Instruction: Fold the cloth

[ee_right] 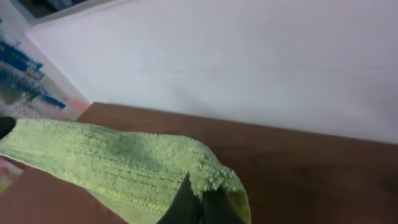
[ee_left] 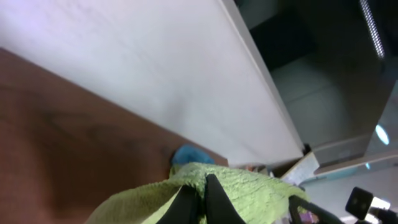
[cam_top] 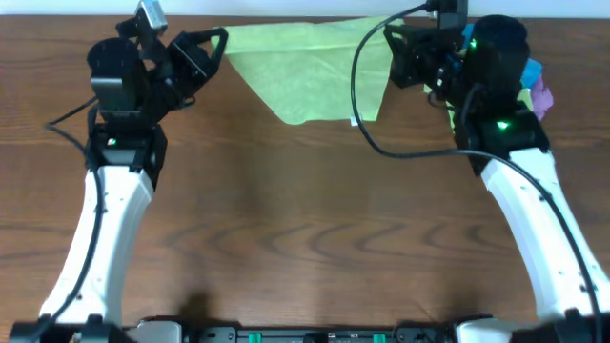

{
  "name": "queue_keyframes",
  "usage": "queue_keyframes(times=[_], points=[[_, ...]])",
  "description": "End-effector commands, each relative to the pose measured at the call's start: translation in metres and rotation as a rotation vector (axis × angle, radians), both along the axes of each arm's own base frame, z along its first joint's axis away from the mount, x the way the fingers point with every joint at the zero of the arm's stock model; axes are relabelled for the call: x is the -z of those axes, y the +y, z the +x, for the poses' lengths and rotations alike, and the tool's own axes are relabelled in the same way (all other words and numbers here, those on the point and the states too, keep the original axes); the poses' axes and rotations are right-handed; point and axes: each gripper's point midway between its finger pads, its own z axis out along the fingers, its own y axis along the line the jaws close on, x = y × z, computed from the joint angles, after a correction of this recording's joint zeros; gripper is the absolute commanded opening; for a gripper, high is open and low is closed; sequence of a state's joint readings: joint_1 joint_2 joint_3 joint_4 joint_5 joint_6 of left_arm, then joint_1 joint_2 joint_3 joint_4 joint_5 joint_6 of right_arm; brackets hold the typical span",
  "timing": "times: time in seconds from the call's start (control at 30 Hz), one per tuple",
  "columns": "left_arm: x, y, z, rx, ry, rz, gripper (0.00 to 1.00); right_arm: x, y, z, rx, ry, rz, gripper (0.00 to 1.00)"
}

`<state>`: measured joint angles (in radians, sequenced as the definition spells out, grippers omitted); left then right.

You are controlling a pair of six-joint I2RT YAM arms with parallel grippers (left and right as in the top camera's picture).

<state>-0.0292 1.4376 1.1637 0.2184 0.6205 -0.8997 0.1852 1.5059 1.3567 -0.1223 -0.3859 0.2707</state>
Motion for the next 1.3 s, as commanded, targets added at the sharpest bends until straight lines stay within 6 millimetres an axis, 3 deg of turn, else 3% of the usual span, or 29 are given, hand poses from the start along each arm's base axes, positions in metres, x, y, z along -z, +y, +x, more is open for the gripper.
queue_keyframes(times=[0.0, 0.27, 0.43, 0.5, 0.7, 0.8, 0.97, 1.27], points=[[0.005, 0.002, 0.021, -0.024, 0.003, -0.048, 0.06, 0.019, -0.002, 0.022, 0.028, 0.026, 0.022, 0.01], [0.020, 0.000, 0.059, -0.005, -0.016, -0.024, 0.06, 0.029, 0.003, 0.061, 0.036, 0.019, 0.027, 0.01], [0.049, 0.003, 0.056, 0.035, 0.049, 0.059, 0.06, 0.041, 0.000, 0.066, 0.044, 0.095, 0.012, 0.01], [0.066, 0.002, 0.046, 0.090, 0.103, 0.093, 0.06, 0.050, -0.003, 0.061, 0.043, 0.147, -0.011, 0.01], [0.136, 0.004, 0.002, 0.221, 0.331, 0.259, 0.06, 0.104, -0.007, 0.027, 0.005, 0.384, -0.111, 0.01], [0.158, 0.004, -0.021, 0.282, 0.412, 0.318, 0.06, 0.122, -0.009, 0.010, -0.012, 0.475, -0.147, 0.01], [0.181, 0.002, -0.058, 0.389, 0.519, 0.385, 0.06, 0.150, -0.012, -0.025, -0.070, 0.625, -0.225, 0.01], [0.218, -0.002, -0.112, 0.503, 0.691, 0.402, 0.06, 0.176, -0.021, -0.067, -0.153, 0.770, -0.328, 0.01]])
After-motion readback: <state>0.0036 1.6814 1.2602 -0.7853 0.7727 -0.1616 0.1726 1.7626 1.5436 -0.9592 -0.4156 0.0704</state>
